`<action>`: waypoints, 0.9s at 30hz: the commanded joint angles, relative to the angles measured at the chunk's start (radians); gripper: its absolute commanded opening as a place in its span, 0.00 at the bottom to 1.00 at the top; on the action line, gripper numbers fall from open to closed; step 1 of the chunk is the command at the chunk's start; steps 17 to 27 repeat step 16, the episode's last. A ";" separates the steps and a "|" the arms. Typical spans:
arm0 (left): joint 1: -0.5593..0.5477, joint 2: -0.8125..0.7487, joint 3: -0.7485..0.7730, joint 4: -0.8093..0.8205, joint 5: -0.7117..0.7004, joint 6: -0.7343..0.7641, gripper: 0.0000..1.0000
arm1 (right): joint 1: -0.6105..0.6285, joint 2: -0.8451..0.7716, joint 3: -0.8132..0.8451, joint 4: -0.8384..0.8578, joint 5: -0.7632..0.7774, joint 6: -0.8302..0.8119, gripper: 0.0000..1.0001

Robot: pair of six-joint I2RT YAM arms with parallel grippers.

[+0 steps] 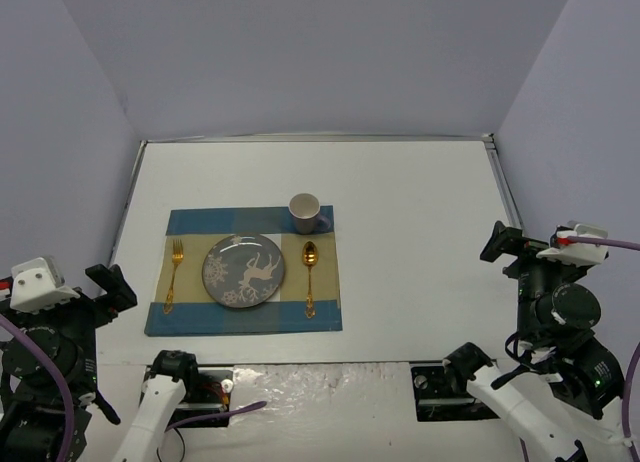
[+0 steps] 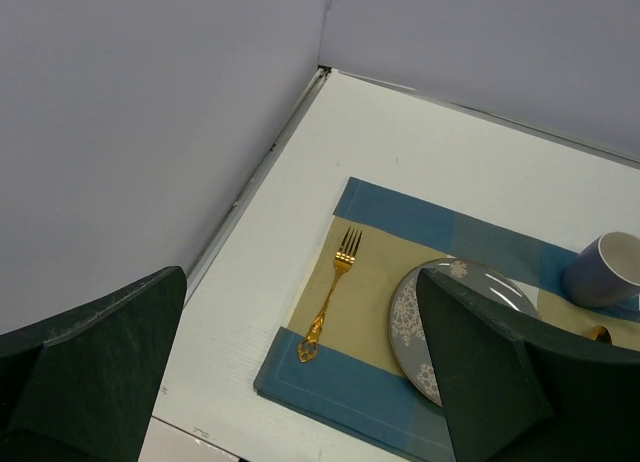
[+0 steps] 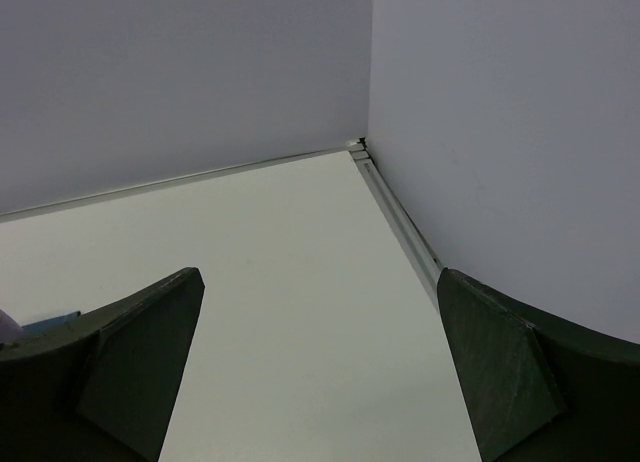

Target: Set the dinner table for one person

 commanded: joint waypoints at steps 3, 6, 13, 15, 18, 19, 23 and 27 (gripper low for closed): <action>-0.005 0.026 0.003 0.034 0.028 0.026 0.97 | 0.002 -0.007 -0.016 0.115 -0.004 -0.022 1.00; -0.004 0.034 0.004 0.020 0.042 0.025 0.97 | 0.006 -0.010 -0.028 0.125 -0.007 -0.023 1.00; -0.004 0.033 -0.029 0.034 0.063 0.026 0.97 | 0.008 -0.005 -0.027 0.137 -0.008 -0.029 1.00; -0.004 0.032 -0.036 0.035 0.068 0.026 0.97 | 0.010 -0.002 -0.028 0.138 -0.007 -0.032 1.00; -0.004 0.032 -0.041 0.036 0.068 0.026 0.97 | 0.011 -0.001 -0.028 0.139 -0.009 -0.031 1.00; -0.004 0.032 -0.041 0.036 0.068 0.026 0.97 | 0.011 -0.001 -0.028 0.139 -0.009 -0.031 1.00; -0.004 0.032 -0.041 0.036 0.068 0.026 0.97 | 0.011 -0.001 -0.028 0.139 -0.009 -0.031 1.00; -0.004 0.032 -0.041 0.036 0.068 0.026 0.97 | 0.011 -0.001 -0.028 0.139 -0.009 -0.031 1.00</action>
